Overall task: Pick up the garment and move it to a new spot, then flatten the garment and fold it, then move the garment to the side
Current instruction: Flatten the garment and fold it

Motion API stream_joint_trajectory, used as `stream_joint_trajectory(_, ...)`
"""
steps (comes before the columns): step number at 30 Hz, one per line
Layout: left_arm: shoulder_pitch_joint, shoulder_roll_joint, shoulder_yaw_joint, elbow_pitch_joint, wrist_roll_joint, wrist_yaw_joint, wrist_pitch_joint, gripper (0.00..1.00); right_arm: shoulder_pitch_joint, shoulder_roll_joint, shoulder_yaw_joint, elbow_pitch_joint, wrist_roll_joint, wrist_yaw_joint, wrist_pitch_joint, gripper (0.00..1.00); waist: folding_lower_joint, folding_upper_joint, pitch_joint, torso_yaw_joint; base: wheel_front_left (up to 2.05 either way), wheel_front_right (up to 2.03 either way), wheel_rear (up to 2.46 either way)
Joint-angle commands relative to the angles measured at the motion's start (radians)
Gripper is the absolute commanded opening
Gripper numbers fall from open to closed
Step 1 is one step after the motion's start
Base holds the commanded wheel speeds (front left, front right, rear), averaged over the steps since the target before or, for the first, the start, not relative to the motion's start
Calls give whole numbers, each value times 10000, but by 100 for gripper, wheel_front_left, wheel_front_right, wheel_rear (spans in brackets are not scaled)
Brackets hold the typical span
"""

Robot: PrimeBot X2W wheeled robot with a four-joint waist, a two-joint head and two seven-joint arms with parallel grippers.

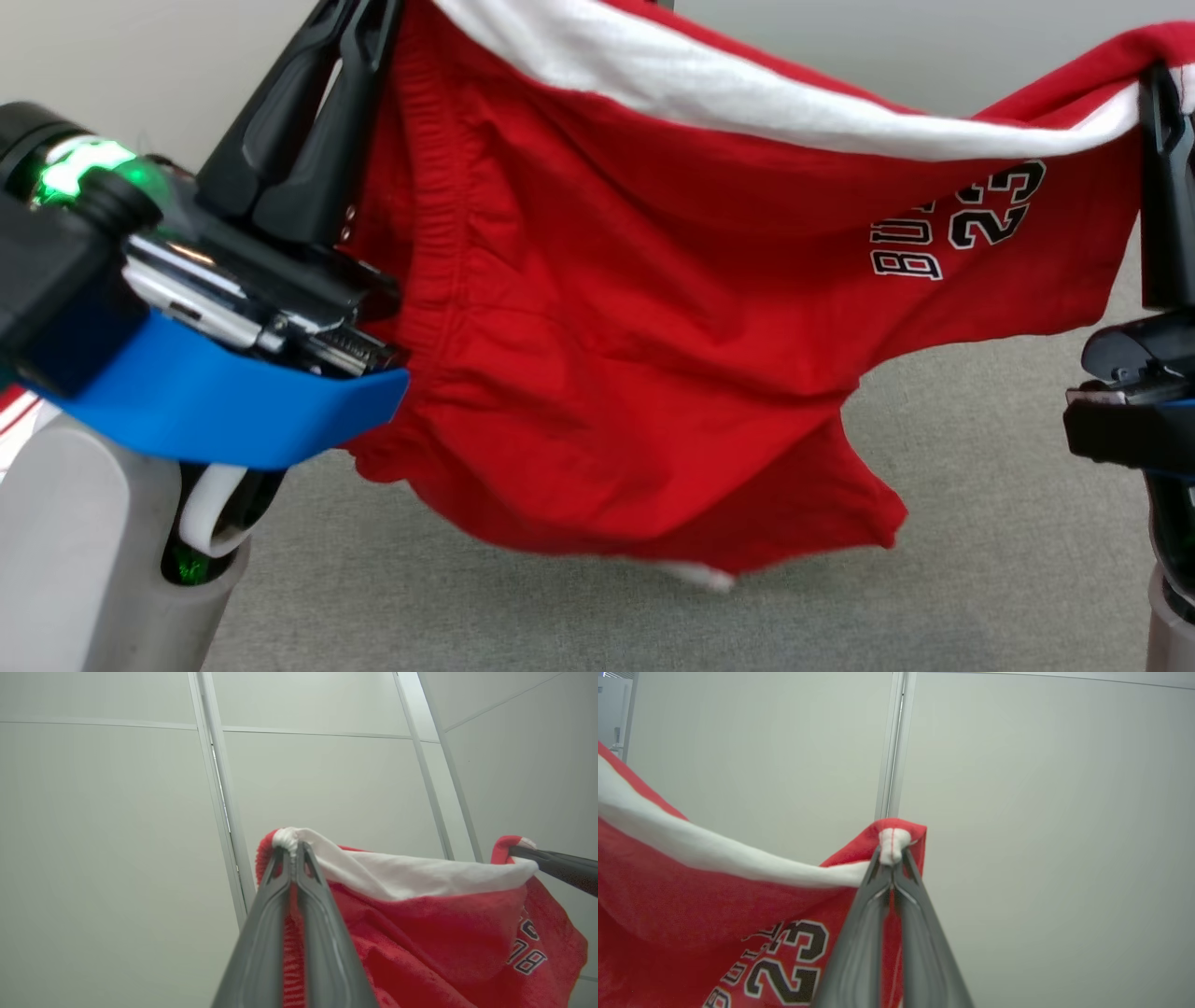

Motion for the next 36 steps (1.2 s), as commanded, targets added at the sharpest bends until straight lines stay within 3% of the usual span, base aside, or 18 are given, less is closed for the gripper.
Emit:
stream_joint_trajectory(1,-229,-156,28,100,-324,-47,160,0,-251,19,-10,74,-48,1,113,0,2,0,165,11,0,0,0)
stream_joint_trajectory(6,-1219,-375,-24,927,-978,-283,561,0,-1219,-150,154,1250,-47,1,125,0,2,0,959,-100,0,0,0)
stream_joint_trajectory(12,-3319,-756,-117,2684,-1153,-599,324,0,-3941,-474,52,3636,-823,1,-748,0,2,0,2085,-267,0,0,0)
stream_joint_trajectory(19,-5363,-1194,-217,4858,-862,-742,-722,0,-6379,84,-160,5869,-1789,1,-1913,0,2,0,3357,-415,0,0,0)
stream_joint_trajectory(26,-4424,-1162,-835,6662,-725,-812,-1863,0,-5758,552,-138,8176,-2089,-1,-3044,0,2,0,4183,-453,0,0,0)
stream_joint_trajectory(36,-1746,-1090,-1804,7156,-777,-871,-3265,0,-4148,625,139,10142,-1425,1,-4559,0,2,0,3927,-237,0,0,0)
